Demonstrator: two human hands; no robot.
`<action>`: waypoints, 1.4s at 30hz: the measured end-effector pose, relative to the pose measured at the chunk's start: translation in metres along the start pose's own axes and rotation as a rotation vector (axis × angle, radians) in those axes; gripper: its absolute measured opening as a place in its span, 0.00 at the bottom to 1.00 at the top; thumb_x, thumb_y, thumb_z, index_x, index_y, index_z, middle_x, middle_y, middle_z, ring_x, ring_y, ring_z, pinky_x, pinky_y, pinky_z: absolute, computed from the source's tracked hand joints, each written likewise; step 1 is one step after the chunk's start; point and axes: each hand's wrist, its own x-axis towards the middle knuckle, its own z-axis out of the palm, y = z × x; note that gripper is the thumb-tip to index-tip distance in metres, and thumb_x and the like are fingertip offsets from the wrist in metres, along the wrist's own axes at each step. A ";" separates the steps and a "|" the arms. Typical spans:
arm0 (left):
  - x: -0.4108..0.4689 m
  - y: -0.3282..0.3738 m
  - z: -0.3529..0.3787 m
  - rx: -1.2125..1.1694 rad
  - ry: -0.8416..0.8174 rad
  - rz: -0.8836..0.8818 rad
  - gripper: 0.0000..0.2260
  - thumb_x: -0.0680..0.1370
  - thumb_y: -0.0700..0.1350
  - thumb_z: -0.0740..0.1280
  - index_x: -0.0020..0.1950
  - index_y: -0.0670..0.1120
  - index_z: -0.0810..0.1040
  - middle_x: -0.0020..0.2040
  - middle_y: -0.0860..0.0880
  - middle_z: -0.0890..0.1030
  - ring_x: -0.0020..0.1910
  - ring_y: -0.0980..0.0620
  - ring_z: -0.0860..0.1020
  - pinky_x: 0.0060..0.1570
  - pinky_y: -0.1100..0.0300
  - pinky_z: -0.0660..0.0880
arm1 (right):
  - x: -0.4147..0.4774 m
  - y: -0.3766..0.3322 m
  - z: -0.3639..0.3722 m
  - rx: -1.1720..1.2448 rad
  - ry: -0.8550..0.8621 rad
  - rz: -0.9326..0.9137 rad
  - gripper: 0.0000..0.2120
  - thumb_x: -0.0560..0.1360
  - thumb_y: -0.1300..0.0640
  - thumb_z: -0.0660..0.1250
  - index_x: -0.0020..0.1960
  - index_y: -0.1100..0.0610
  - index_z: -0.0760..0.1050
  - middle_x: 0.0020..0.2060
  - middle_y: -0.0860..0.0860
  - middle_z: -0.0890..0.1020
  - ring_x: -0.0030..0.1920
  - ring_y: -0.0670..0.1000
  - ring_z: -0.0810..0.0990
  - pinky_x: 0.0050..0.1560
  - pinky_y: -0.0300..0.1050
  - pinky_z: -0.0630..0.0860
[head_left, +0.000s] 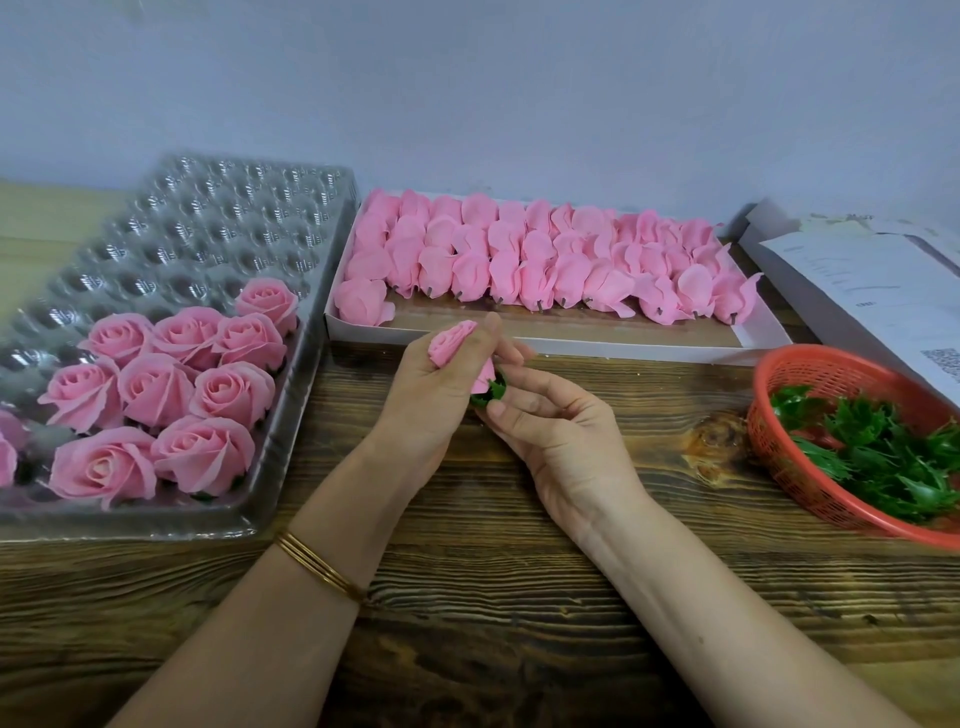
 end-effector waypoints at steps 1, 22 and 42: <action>0.000 -0.001 0.000 0.009 0.001 0.008 0.15 0.76 0.55 0.65 0.38 0.46 0.81 0.47 0.43 0.86 0.48 0.50 0.83 0.54 0.54 0.77 | -0.001 0.000 0.001 -0.011 0.003 -0.003 0.16 0.69 0.79 0.67 0.49 0.63 0.81 0.41 0.57 0.86 0.47 0.53 0.85 0.55 0.48 0.81; 0.002 -0.006 0.000 0.089 -0.032 0.087 0.15 0.82 0.46 0.63 0.37 0.45 0.81 0.44 0.48 0.86 0.47 0.52 0.83 0.50 0.60 0.79 | -0.002 -0.004 0.000 0.077 0.034 0.039 0.12 0.67 0.77 0.68 0.48 0.69 0.80 0.40 0.61 0.86 0.42 0.56 0.86 0.43 0.42 0.83; 0.000 -0.004 0.001 0.131 -0.030 0.080 0.14 0.82 0.44 0.62 0.39 0.41 0.80 0.45 0.45 0.85 0.47 0.55 0.83 0.44 0.65 0.76 | -0.001 -0.007 0.000 0.079 0.055 0.128 0.11 0.60 0.70 0.72 0.42 0.67 0.81 0.37 0.60 0.85 0.38 0.54 0.86 0.40 0.41 0.83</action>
